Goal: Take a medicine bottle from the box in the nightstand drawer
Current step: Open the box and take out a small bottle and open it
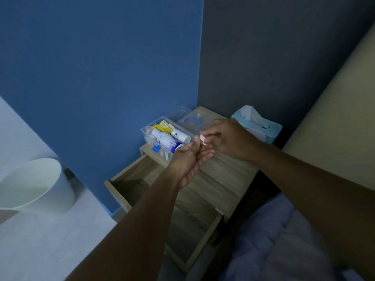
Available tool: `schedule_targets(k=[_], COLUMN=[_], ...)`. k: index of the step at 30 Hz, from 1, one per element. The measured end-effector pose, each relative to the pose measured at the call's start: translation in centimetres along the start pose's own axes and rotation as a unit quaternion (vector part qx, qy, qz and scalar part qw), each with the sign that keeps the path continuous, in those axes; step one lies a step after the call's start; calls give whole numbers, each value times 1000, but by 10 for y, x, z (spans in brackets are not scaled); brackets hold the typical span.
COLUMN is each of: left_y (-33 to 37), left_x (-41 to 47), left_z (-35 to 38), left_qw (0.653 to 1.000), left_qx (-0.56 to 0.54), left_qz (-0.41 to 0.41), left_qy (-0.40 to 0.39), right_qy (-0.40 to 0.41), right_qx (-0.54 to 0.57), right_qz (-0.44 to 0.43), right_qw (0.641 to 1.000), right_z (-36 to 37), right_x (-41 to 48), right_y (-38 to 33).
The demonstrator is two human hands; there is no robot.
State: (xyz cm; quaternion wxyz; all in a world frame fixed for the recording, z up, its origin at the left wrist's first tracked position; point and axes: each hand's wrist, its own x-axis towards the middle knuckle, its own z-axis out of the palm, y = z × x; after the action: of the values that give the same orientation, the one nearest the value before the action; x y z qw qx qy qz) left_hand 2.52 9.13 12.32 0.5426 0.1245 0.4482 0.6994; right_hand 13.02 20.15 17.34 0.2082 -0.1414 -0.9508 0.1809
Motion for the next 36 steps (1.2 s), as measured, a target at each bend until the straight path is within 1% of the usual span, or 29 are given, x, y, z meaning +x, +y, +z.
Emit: schedule_targets(k=[4,7,8,10,12,14,16,18,19,23,25,30,33,36], left_y=[-5,-4,-4,-5,-7,-8,-11,-14,-16,-18,-18,-23,-25,-30], left_x=[-6,-7,-8,-8,-8,-8,-9,-9,-9,-10,-10,-6,-3,-1], left_z=[7,11,11,13,13,13,11,8,7,7,7,4,1,-4], left_qw=[1000,999,999,999,999,999,999,999,999,999,999,998,997,996], left_qx=[-23,-46,-45,-35,-25,-23,-26,-34,-35,-20,-14,-36,-54,-76], left_qz=[-14,-19,-19,-23,-23,-25,-27,-31,-32,-46,-48,-55,-58,-53], left_qy=[-3,7,8,1,-7,-9,-6,4,8,12,9,12,16,9], right_qy=[-15,-29,-32,-13,20,27,-13,-68,-79,-37,-35,-80,-58,0], right_qx=[52,159,158,74,1,-16,17,51,55,-5,5,17,37,86], right_qz=[13,78,102,126,110,63,49,54,61,109,95,31,10,49], right_qw=[998,984,982,989,994,998,999,995,994,993,995,996,998,995], right_z=[-5,-11,-13,-12,-10,-6,-5,-8,-7,-1,-3,-6,-4,-3], right_x=[-8,-11,-11,-10,-10,-11,-12,-15,-17,-17,-17,-18,-17,-17], right_y=[2,-1,-2,-4,-5,1,4,7,6,7,5,4,7,11])
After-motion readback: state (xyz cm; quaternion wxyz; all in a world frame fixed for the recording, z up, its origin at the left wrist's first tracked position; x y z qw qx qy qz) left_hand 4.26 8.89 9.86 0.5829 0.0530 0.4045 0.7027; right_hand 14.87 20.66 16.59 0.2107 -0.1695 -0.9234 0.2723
